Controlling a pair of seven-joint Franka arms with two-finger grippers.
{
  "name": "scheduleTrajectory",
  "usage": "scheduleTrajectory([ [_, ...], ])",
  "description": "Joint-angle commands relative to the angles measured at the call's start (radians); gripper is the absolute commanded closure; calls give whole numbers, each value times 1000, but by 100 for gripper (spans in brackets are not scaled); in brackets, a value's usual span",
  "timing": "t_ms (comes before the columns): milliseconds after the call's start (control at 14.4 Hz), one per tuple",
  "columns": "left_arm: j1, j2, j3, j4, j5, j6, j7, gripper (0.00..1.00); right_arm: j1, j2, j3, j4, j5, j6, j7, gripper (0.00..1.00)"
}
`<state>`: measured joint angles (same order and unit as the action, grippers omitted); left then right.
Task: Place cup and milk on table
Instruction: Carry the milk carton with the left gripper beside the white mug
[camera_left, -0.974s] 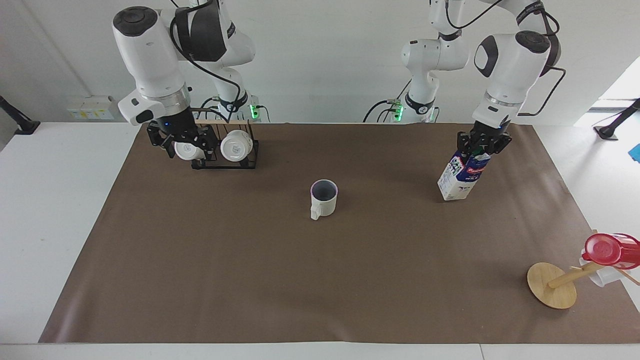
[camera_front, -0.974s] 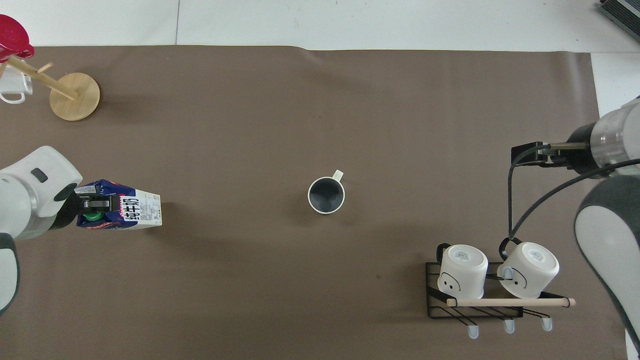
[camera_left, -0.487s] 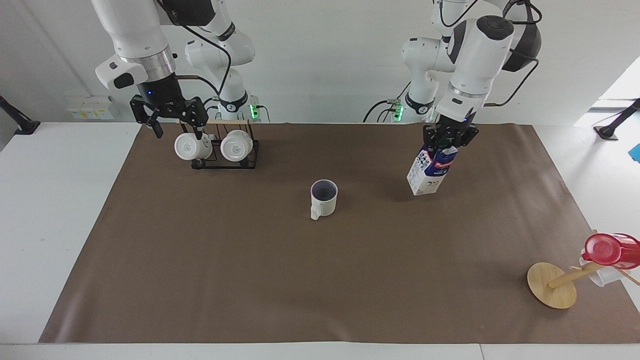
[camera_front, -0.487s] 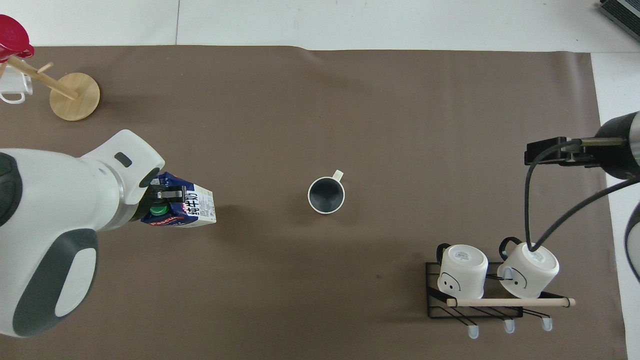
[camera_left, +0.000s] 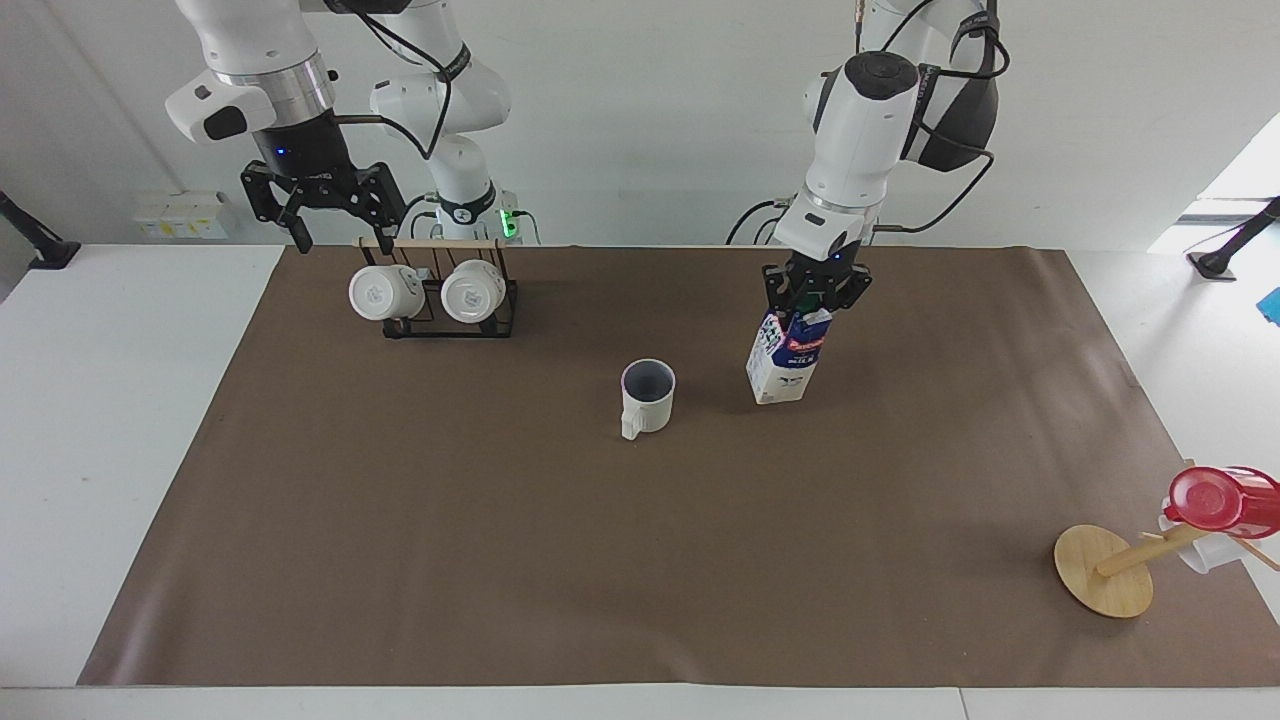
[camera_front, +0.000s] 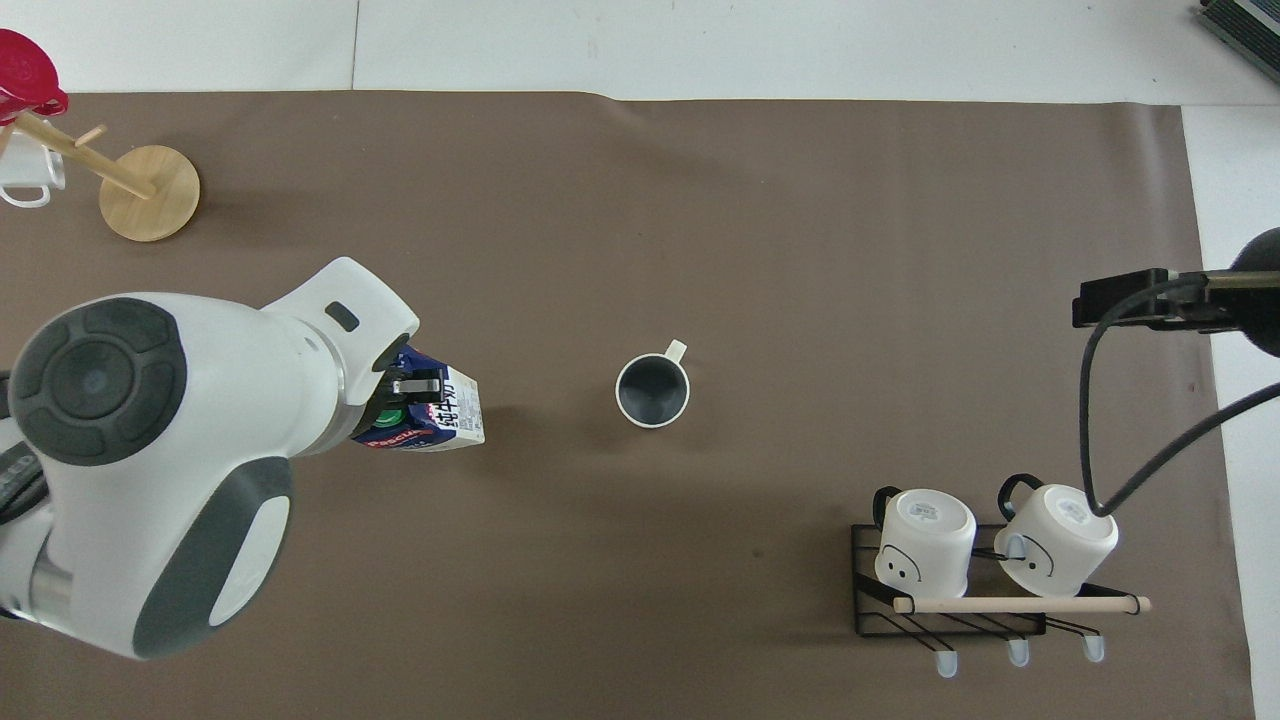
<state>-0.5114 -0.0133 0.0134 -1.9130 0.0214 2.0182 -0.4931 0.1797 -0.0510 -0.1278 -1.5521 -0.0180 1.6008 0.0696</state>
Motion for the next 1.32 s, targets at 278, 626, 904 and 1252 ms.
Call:
scheduleTrajectory([
  [278,-101,134,16,92,63,69,-162,52,-17,-9,7,-72,-4,62,-65,0],
  [626,-116,138,16,56,66,109,-163,53,-29,-3,4,-42,-13,27,-71,0],
  [904,-118,136,16,28,80,135,-160,52,-52,-4,5,-40,-19,14,-73,0],
  [1252,-118,131,16,14,98,135,-144,52,-57,-12,5,-51,-8,14,-73,0],
])
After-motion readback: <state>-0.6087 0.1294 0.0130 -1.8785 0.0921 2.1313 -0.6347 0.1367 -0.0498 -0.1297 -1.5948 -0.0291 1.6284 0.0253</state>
